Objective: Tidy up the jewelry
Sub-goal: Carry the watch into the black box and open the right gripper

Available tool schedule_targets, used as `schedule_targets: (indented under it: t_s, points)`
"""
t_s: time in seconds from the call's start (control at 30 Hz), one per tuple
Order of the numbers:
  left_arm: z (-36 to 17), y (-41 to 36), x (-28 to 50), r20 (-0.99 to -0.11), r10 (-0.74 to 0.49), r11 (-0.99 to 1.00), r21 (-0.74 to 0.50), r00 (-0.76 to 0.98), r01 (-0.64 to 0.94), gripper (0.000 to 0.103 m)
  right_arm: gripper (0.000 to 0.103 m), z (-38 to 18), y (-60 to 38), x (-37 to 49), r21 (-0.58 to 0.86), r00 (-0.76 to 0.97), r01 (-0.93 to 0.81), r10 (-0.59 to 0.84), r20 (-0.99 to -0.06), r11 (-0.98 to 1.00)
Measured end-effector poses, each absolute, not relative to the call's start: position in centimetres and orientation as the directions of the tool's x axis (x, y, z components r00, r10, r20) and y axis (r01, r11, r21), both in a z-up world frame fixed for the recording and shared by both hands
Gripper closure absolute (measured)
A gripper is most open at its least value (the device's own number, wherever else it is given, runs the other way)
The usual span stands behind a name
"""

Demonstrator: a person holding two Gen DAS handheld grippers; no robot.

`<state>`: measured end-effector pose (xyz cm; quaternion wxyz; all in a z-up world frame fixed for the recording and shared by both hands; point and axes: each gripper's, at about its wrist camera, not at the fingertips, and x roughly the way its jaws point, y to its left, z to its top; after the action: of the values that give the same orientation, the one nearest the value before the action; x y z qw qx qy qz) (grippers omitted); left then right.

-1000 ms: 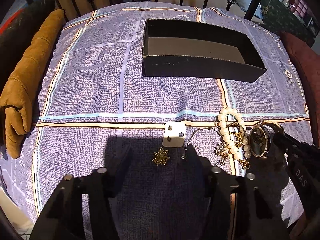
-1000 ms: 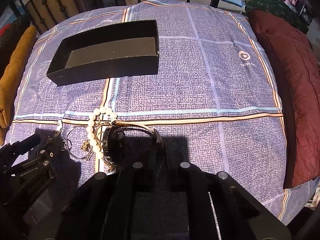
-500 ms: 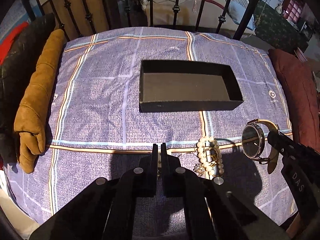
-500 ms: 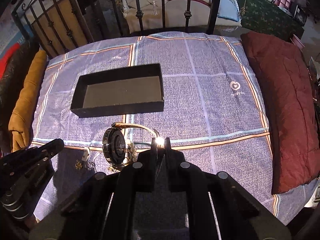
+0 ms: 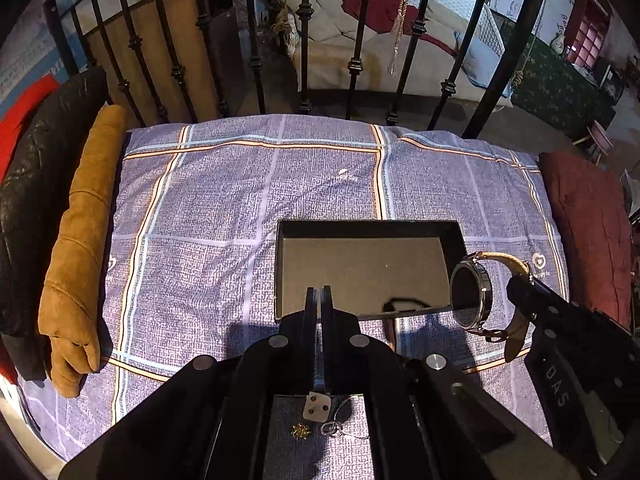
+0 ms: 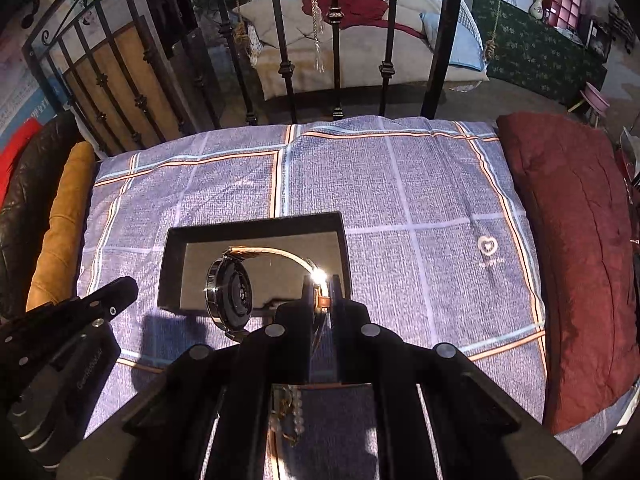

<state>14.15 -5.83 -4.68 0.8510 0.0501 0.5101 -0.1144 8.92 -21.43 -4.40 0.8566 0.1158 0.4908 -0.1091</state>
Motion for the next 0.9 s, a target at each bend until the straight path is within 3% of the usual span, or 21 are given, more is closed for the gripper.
schedule_targets:
  t_s: [0.33,0.4,0.43,0.47,0.5,0.57,0.63,0.77,0.9]
  points:
    - [-5.5,-7.2,17.4,-0.871,-0.167,0.964,-0.047,0.461,0.261,0.101,0.094,-6.8,-21.7,12.2,0.069,0.468,0.289,-0.078,-0.880,0.955]
    - [-5.7,-7.5,17.9,-0.871,-0.163,0.965,-0.043,0.464,0.259,0.101,0.086,-7.1,-21.8,12.9,0.073,0.479,0.281,-0.074,-0.875,0.957]
    - [-5.9,-7.5,18.1,-0.872,-0.160,0.967,-0.043,0.463,0.253,0.093,0.081,-7.2,-22.0,13.1,0.089,0.483,0.272,-0.056,-0.874,0.958]
    - [-6.0,-7.5,18.3,-0.872,-0.162,0.967,-0.046,0.462,0.251,0.083,0.062,-7.3,-22.0,13.4,0.099,0.485,0.266,-0.045,-0.873,0.959]
    - [-6.1,-7.5,18.4,-0.868,-0.148,0.970,-0.033,0.475,0.241,0.063,0.046,-7.3,-22.1,13.6,0.097,0.492,0.260,-0.046,-0.869,0.961]
    - [-6.0,-7.3,18.6,-0.855,-0.117,0.973,0.002,0.505,0.229,0.051,0.039,-7.2,-22.2,13.8,0.035,0.497,0.271,-0.108,-0.861,0.962]
    - [-6.2,-6.9,18.8,-0.859,-0.125,0.974,-0.011,0.496,0.226,0.040,0.039,-7.2,-22.7,13.7,0.039,0.502,0.276,-0.110,-0.858,0.960]
    - [-6.2,-6.2,18.2,-0.860,-0.111,0.974,0.005,0.498,0.226,0.038,0.039,-7.3,-23.4,12.8,0.053,0.494,0.283,-0.099,-0.864,0.958]
    - [-6.7,-5.1,15.5,-0.865,-0.081,0.967,0.052,0.494,0.249,0.028,0.039,-7.6,-23.1,10.0,0.050,0.479,0.268,-0.088,-0.874,0.962]
